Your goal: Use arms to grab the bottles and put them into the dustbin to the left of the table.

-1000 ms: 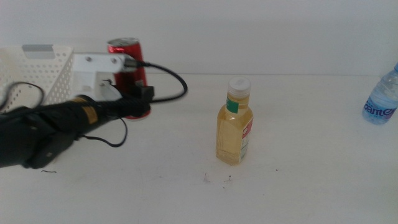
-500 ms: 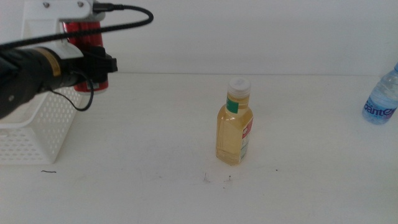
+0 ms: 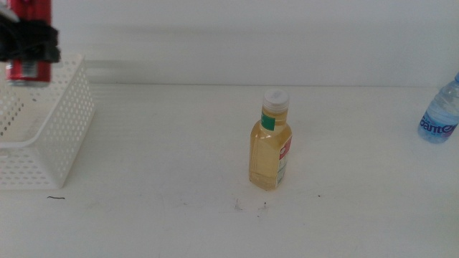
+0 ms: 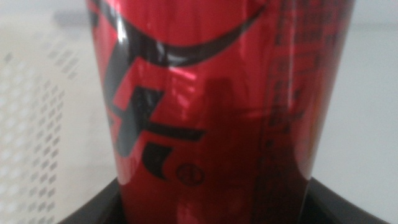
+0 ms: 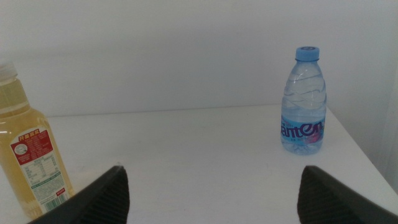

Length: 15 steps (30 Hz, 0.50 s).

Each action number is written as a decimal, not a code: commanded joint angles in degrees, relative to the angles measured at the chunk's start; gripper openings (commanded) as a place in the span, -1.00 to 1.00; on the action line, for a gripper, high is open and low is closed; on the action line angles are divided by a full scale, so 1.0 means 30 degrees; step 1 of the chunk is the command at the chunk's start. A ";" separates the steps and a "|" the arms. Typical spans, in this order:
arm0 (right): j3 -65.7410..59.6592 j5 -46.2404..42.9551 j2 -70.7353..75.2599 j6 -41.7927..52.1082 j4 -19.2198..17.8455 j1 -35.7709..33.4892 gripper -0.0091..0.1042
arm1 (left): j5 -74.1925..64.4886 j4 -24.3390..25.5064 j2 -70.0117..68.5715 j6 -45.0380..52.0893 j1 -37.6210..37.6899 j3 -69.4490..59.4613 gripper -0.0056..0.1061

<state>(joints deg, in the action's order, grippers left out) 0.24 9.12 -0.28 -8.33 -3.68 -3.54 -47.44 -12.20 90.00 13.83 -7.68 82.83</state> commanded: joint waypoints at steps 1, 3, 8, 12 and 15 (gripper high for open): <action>-0.0080 -0.0032 0.0095 0.0129 -0.0081 0.0058 0.74 | -0.1328 0.0566 0.1123 0.0371 -0.0870 0.1794 -0.88; -0.0080 -0.0032 0.0095 0.0129 -0.0081 0.0058 0.74 | -0.2175 0.0903 0.2014 0.0371 -0.1329 0.2998 -0.88; -0.0080 -0.0032 0.0095 0.0129 -0.0081 0.0058 0.74 | -0.3442 0.0947 0.3792 0.0463 -0.2462 0.5299 -0.88; -0.0080 -0.0032 0.0095 0.0129 -0.0081 0.0058 0.74 | -0.3528 0.1051 0.4831 0.1429 -0.3195 0.5476 -0.88; -0.0080 -0.0032 0.0095 0.0129 -0.0081 0.0058 0.74 | -0.3410 0.1095 0.5736 0.1446 -0.3570 0.5442 -0.88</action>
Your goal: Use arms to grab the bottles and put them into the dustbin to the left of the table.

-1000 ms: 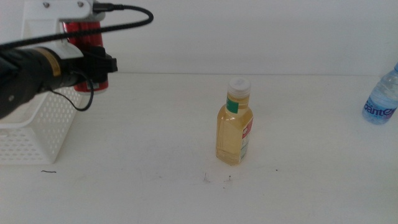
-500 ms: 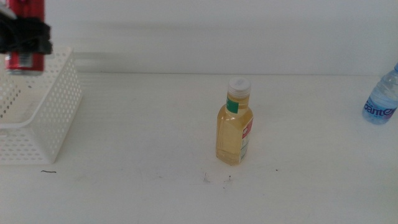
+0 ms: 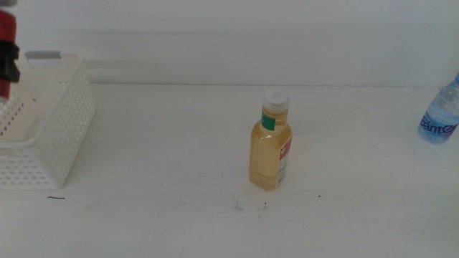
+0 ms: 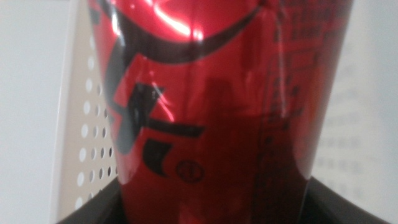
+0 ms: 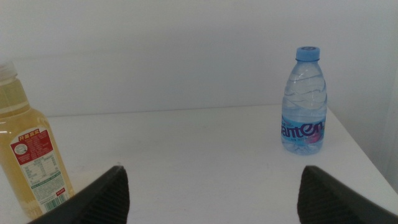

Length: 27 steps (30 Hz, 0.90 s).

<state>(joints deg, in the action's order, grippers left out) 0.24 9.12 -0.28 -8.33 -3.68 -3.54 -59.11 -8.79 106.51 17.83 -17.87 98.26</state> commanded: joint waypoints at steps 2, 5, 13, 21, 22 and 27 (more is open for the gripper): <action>-0.0080 -0.0032 0.0095 0.0129 -0.0081 0.0058 0.74 | 0.0554 -0.0077 0.0897 0.0114 -0.0303 0.0299 -0.88; -0.0080 -0.0032 0.0095 0.0129 -0.0081 0.0058 0.74 | 0.1379 0.0011 0.1965 -0.0015 -0.0303 0.0299 -0.88; -0.0080 -0.0032 0.0095 0.0129 -0.0081 0.0058 0.74 | 0.2456 0.1053 0.3651 -0.0836 -0.0034 0.0263 -0.41; -0.0080 -0.0032 0.0095 0.0129 -0.0081 0.0058 0.74 | 0.2276 0.1667 0.3324 -0.0964 0.0586 0.0263 0.79; -0.0080 -0.0032 0.0095 0.0129 -0.0081 0.0058 0.74 | 0.2065 0.1667 0.2997 -0.1009 0.0665 0.0263 0.78; -0.0080 -0.0032 0.0095 0.0129 -0.0081 0.0058 0.74 | 0.0795 0.2154 0.0527 -0.2559 0.0990 0.0179 0.78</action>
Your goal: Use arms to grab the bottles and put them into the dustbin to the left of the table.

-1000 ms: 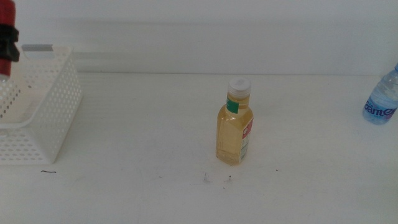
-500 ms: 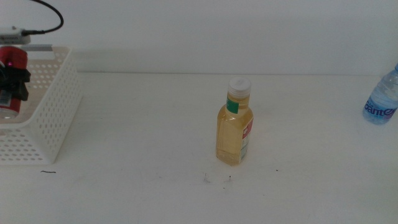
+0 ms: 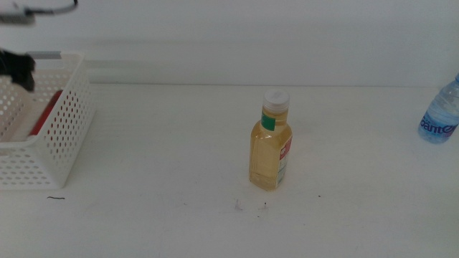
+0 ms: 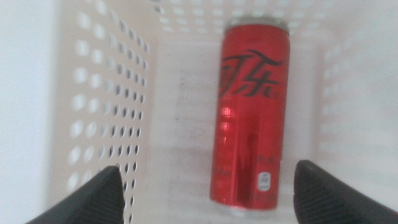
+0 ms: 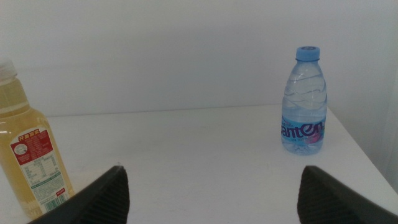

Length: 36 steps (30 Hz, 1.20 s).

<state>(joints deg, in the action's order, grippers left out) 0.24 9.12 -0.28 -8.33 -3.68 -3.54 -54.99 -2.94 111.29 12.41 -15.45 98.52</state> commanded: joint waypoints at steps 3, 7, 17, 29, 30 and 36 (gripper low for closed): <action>-0.0080 -0.0032 0.0095 0.0129 -0.0081 0.0058 0.74 | -0.1163 -0.0150 -0.3024 -0.1956 0.0619 -0.0796 0.78; -0.0080 -0.0032 0.0095 0.0129 -0.0081 0.0058 0.74 | 0.1350 -0.0531 -0.6651 -0.2171 0.2670 -0.4059 0.78; -0.0080 -0.0032 0.0095 0.0129 -0.0081 0.0058 0.74 | 1.4519 0.0728 -1.5695 -0.3384 1.0138 -1.5806 0.78; -0.0080 -0.0032 0.0095 0.0129 -0.0081 0.0058 0.74 | 3.3370 0.1496 -1.8843 -0.5549 1.6446 -3.1831 0.78; -0.0080 -0.0032 0.0095 0.0129 -0.0081 0.0058 0.74 | 3.3409 0.1434 -1.8697 -0.6034 1.6577 -3.2309 0.78; -0.0080 -0.0032 0.0095 0.0129 -0.0081 0.0058 0.74 | 3.3328 0.1551 -1.7350 -0.4948 1.6577 -3.2841 0.78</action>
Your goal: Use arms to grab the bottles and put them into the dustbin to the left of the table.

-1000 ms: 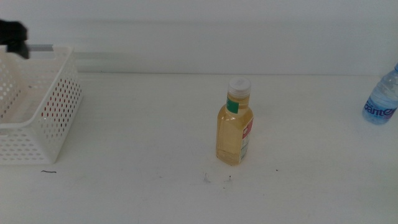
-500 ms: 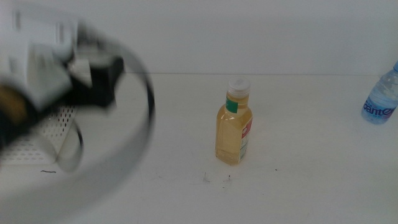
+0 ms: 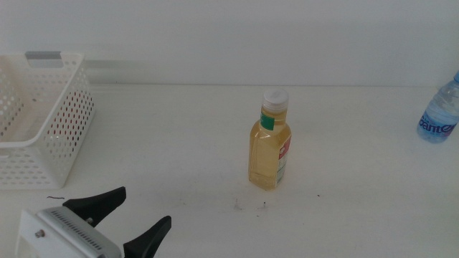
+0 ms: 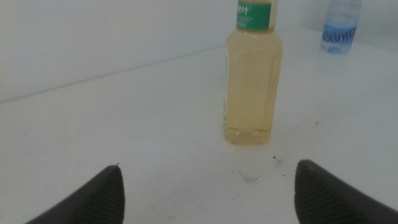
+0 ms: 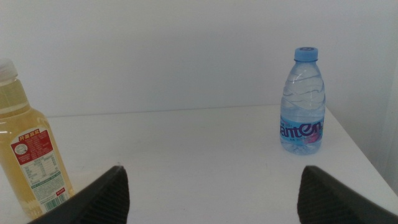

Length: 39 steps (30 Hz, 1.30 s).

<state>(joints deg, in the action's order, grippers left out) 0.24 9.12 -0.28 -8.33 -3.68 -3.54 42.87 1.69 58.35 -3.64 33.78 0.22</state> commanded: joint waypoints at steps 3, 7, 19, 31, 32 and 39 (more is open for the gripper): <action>-0.0080 -0.0032 0.0095 0.0129 -0.0081 0.0058 0.74 | 0.1558 0.0032 0.0441 0.0613 0.0167 -0.0074 0.78; -0.0080 -0.0032 0.0095 0.0129 -0.0081 0.0058 0.74 | 0.1602 0.0941 0.0520 0.0717 0.0167 -0.0074 0.78; -0.0080 -0.0032 0.0095 0.0129 -0.0081 0.0058 0.74 | 0.6399 0.1789 0.8060 -0.0612 0.0167 0.2621 0.78; -0.0080 -0.0032 0.0095 0.0129 -0.0081 0.0058 0.74 | 0.9031 0.1584 1.6803 -0.2312 0.1396 0.8150 0.78; -0.0080 -0.0032 0.0095 0.0129 -0.0081 0.0058 0.74 | 0.9031 0.1301 1.7068 -0.2312 0.1535 0.8468 0.78; -0.0080 -0.0032 0.0095 0.0129 -0.0081 0.0058 0.74 | 0.9022 0.0878 1.8621 -0.2312 0.1821 1.1433 0.78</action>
<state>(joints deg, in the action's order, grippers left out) 0.24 9.12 -0.28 -8.33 -3.68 -3.54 68.67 5.28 113.54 -9.87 38.87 32.75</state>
